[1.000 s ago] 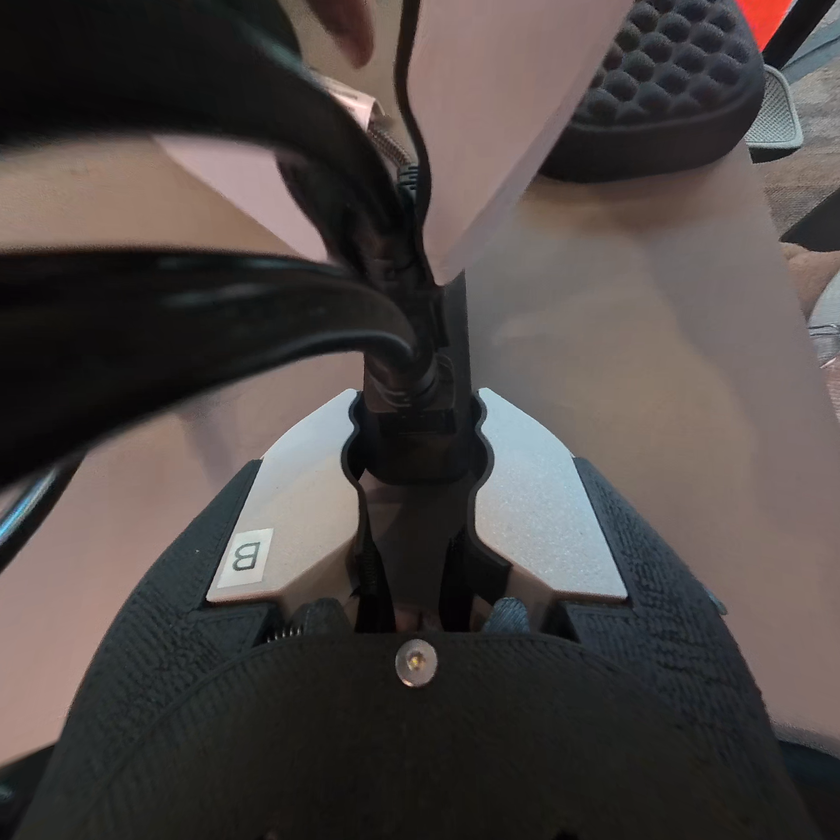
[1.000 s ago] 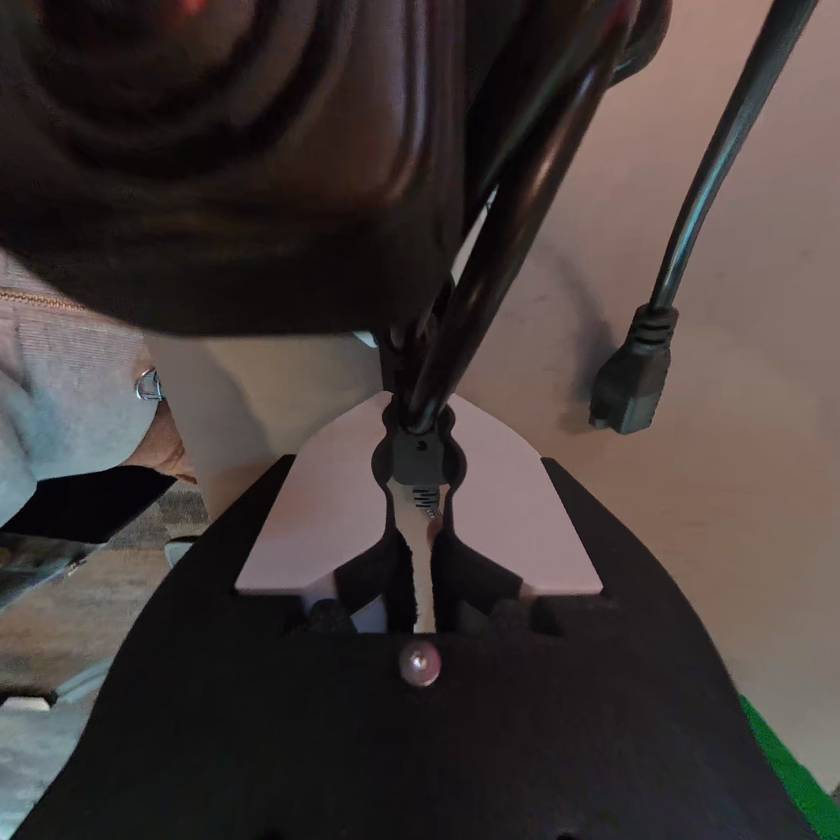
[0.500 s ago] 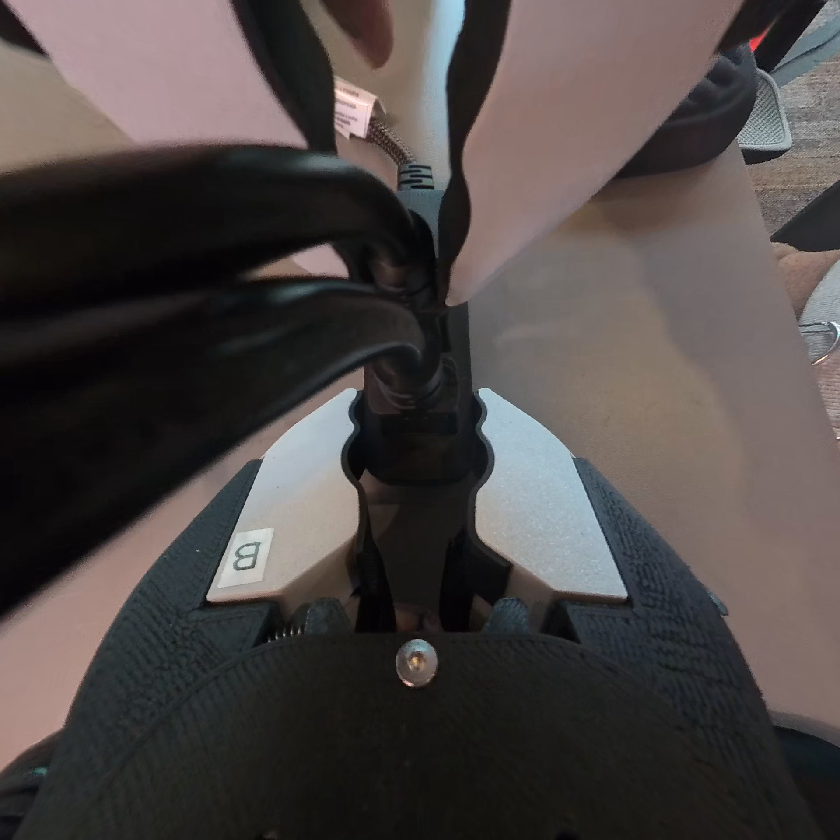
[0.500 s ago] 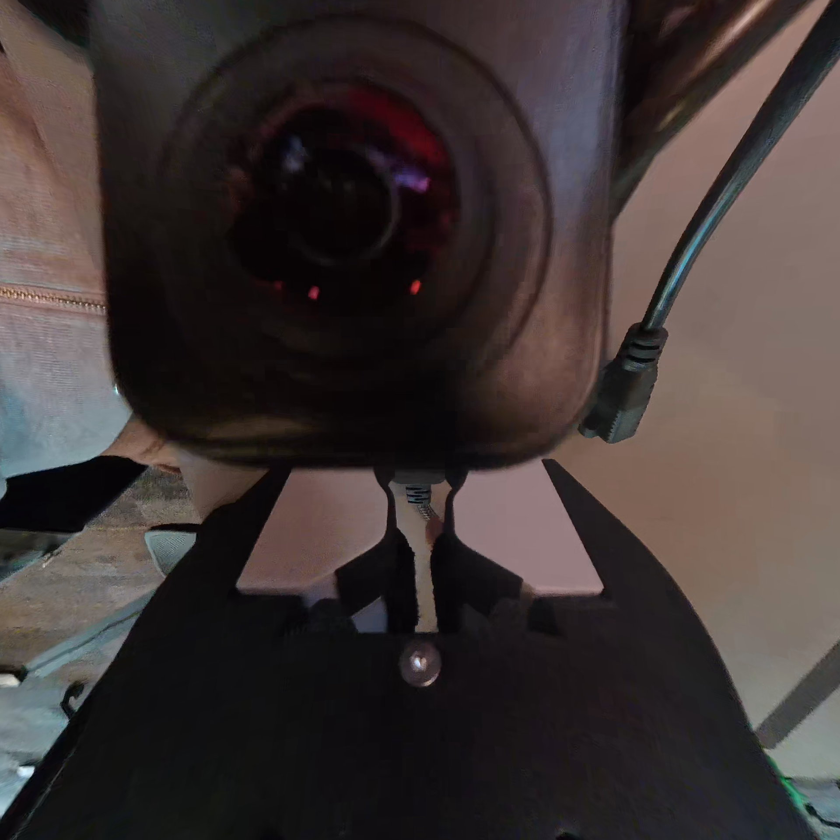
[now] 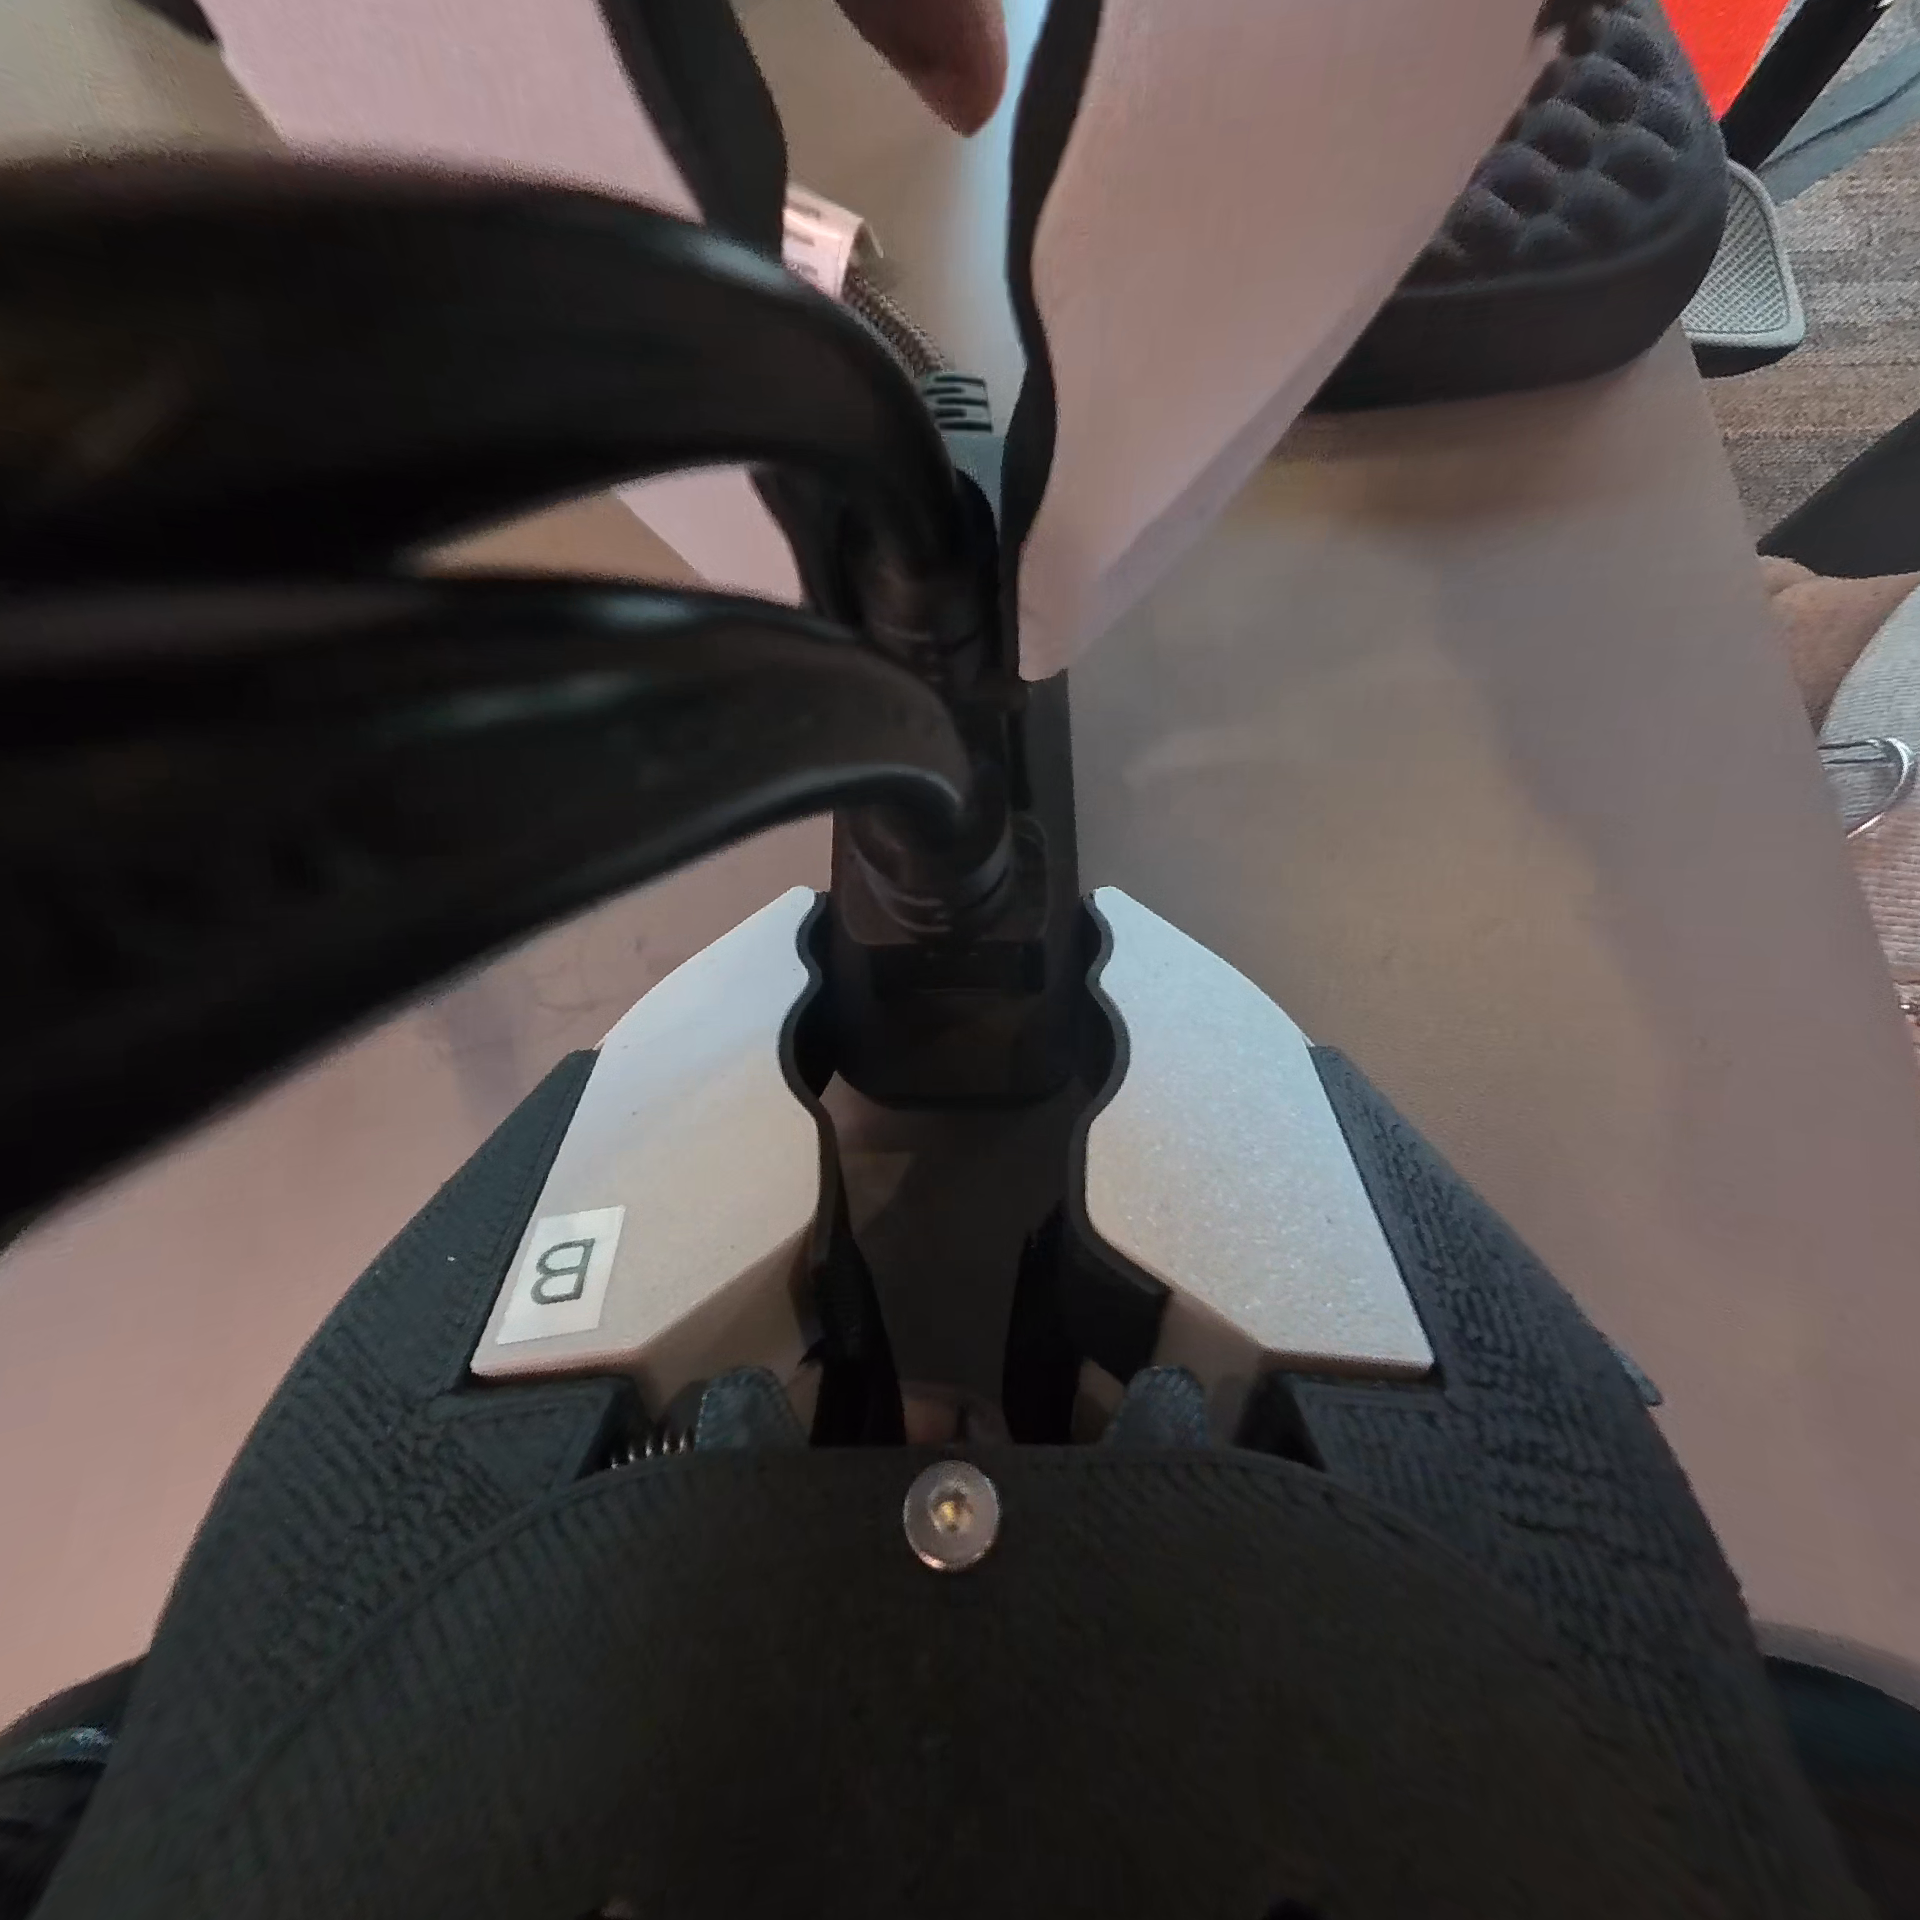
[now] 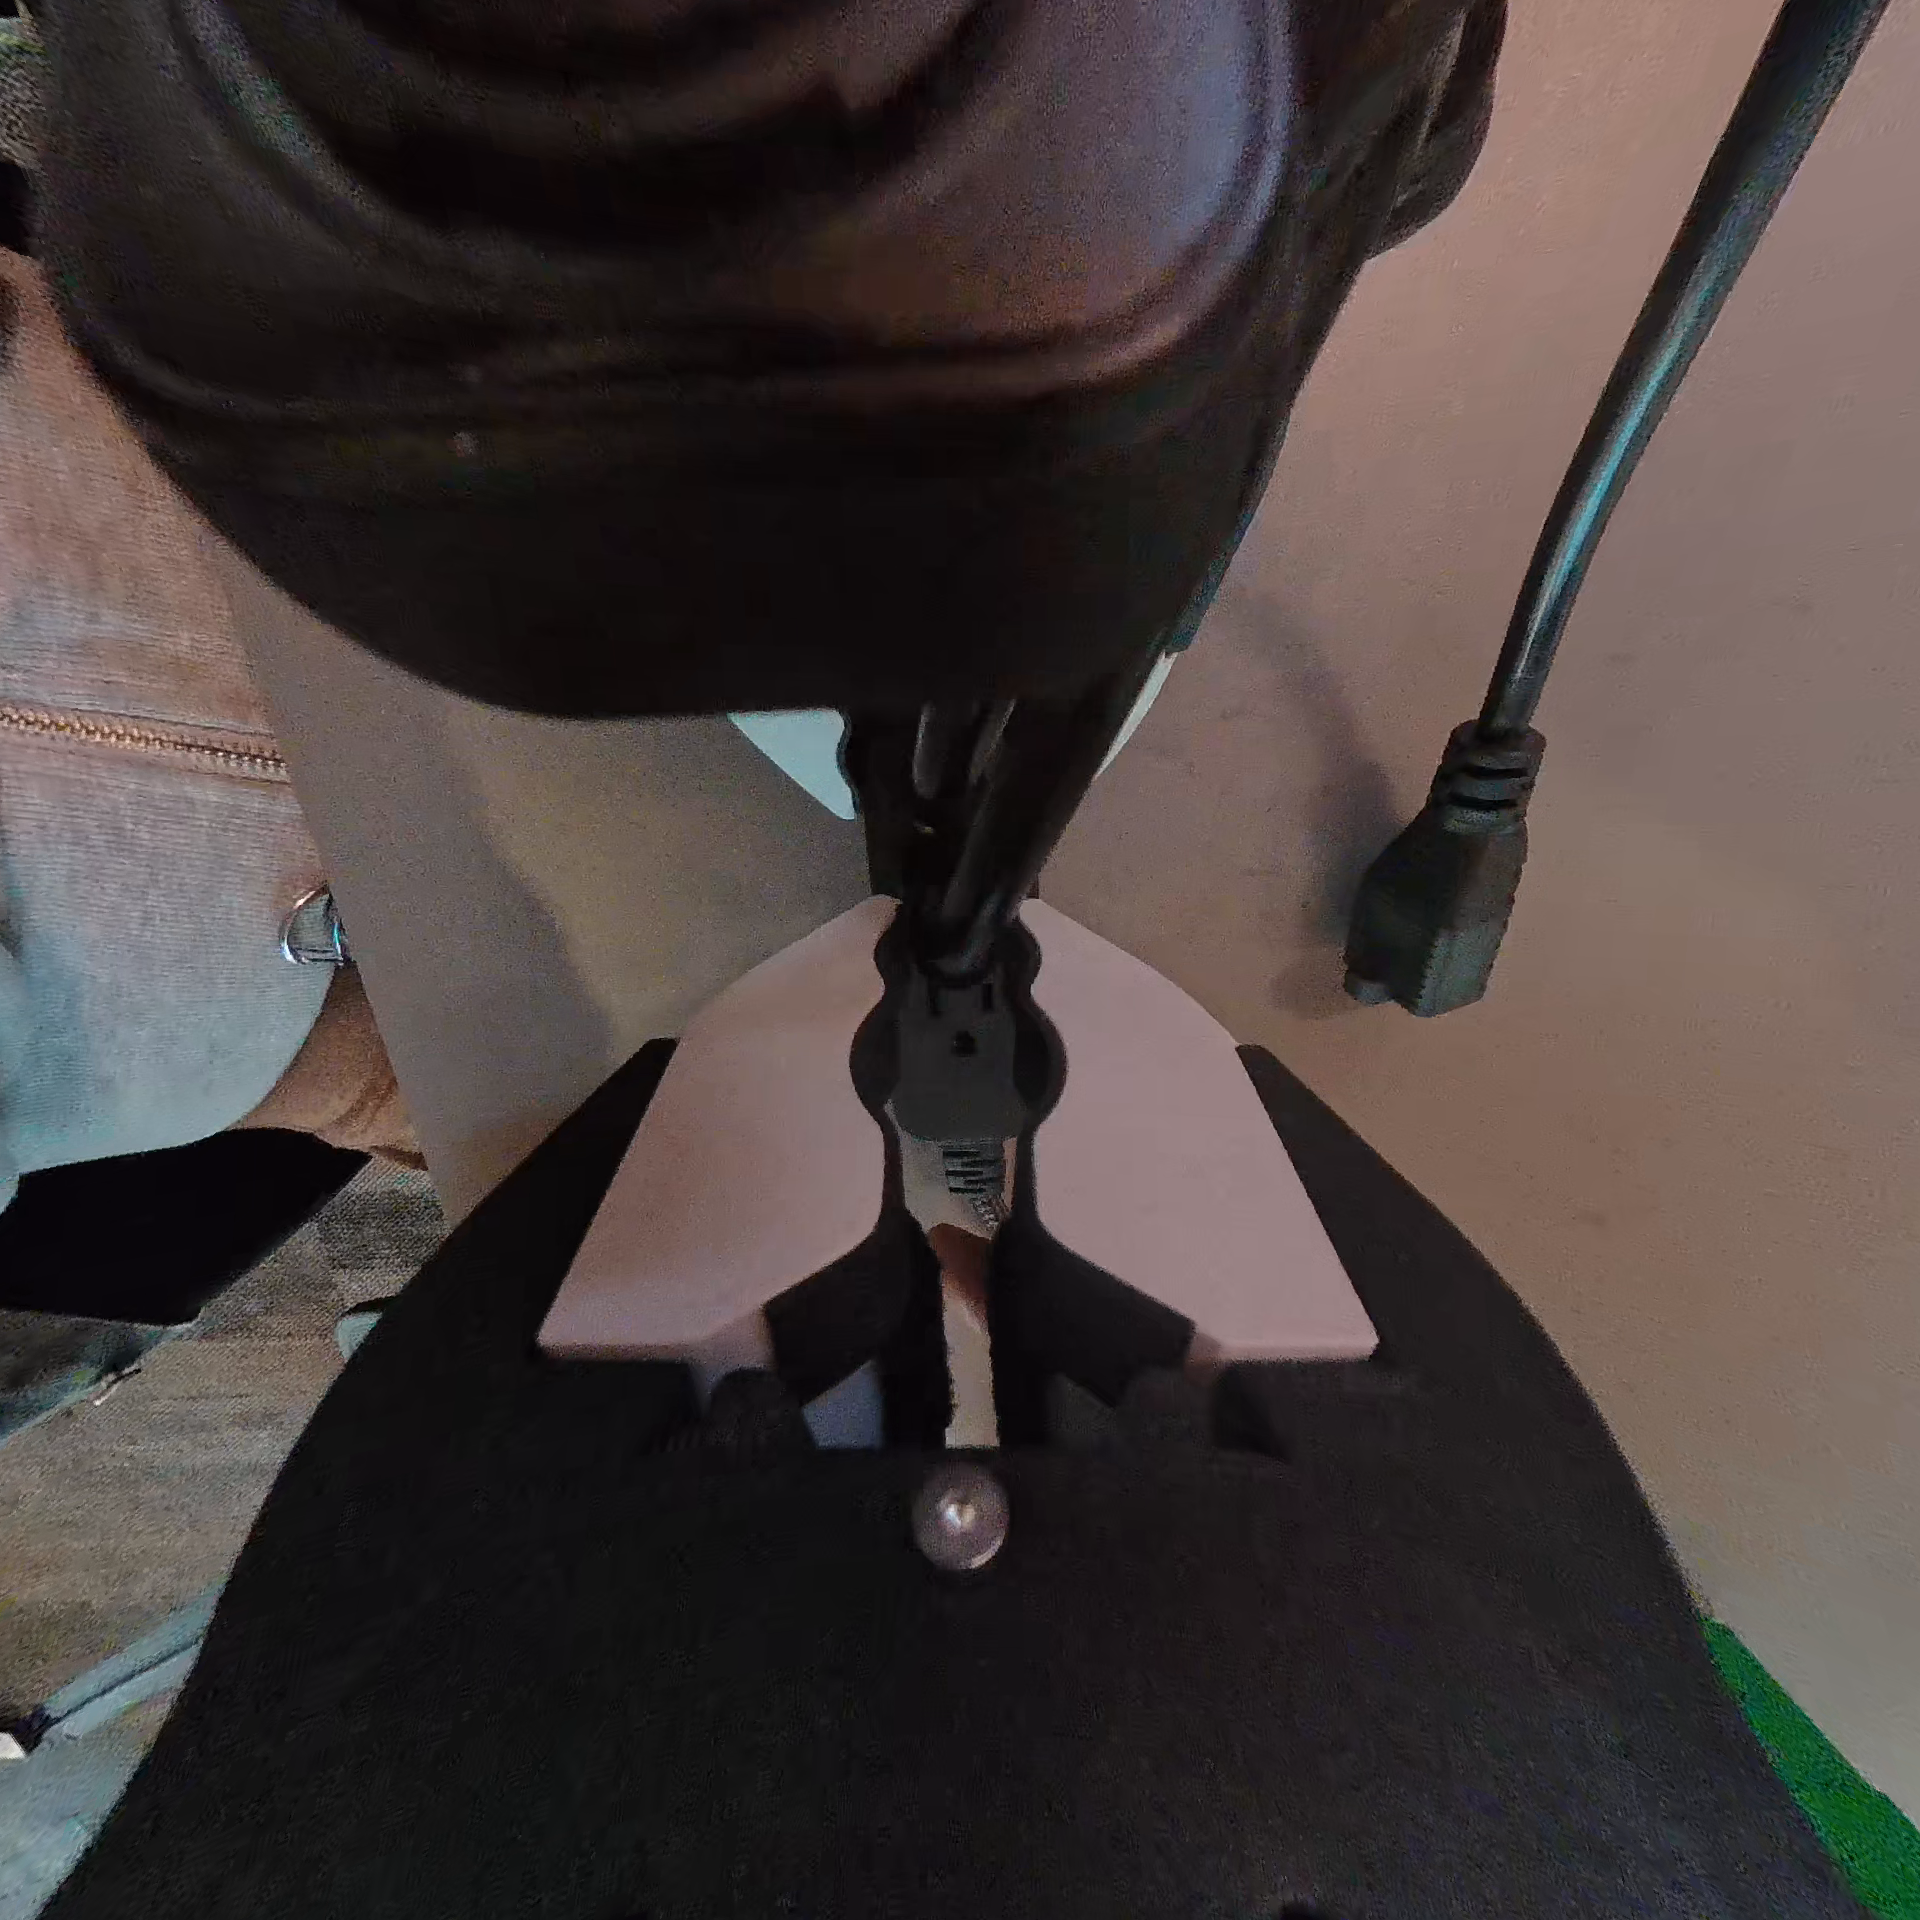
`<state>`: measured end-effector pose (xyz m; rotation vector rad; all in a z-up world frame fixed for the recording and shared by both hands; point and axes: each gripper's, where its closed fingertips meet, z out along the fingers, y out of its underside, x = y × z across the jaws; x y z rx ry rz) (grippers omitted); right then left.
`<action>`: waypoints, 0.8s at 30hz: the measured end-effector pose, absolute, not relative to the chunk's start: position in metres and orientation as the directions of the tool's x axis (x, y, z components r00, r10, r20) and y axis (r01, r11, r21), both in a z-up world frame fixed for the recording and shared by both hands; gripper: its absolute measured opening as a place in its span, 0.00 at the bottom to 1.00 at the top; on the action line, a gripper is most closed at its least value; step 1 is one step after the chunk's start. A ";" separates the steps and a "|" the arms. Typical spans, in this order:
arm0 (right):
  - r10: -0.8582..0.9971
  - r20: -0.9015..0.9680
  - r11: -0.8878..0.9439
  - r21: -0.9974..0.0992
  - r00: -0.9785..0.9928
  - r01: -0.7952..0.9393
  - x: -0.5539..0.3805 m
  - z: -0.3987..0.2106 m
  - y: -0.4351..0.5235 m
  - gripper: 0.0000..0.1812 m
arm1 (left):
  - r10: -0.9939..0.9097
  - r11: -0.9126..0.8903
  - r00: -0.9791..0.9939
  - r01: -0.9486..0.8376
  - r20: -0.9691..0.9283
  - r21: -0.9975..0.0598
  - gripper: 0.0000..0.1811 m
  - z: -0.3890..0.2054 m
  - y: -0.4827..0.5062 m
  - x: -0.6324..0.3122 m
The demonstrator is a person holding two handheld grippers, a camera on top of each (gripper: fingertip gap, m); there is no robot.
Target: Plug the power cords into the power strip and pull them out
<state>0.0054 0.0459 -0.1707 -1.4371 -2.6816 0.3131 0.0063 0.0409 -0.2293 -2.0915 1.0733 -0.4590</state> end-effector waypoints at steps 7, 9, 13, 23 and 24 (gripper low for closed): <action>0.824 0.051 0.562 -0.210 -0.565 0.800 0.005 -0.171 0.043 0.09 | -0.809 -0.383 0.587 -0.550 -0.018 -0.742 0.24 -0.229 0.040 0.004; 0.839 0.050 0.534 -0.269 -0.542 0.801 0.012 -0.171 0.045 0.10 | -0.814 -0.376 0.581 -0.553 -0.020 -0.743 0.25 -0.229 0.040 0.006; 0.820 0.010 0.565 -0.173 -0.572 0.807 0.008 -0.172 0.043 0.09 | -0.817 -0.375 0.576 -0.556 -0.018 -0.742 0.24 -0.229 0.039 0.009; 0.880 -0.019 0.424 -0.422 -0.475 0.802 0.005 -0.172 0.043 0.10 | -0.817 -0.378 0.577 -0.554 -0.014 -0.742 0.24 -0.229 0.038 0.003; 0.876 -0.023 0.429 -0.417 -0.481 0.801 0.006 -0.172 0.043 0.10 | -0.819 -0.374 0.573 -0.557 -0.017 -0.742 0.24 -0.229 0.038 0.004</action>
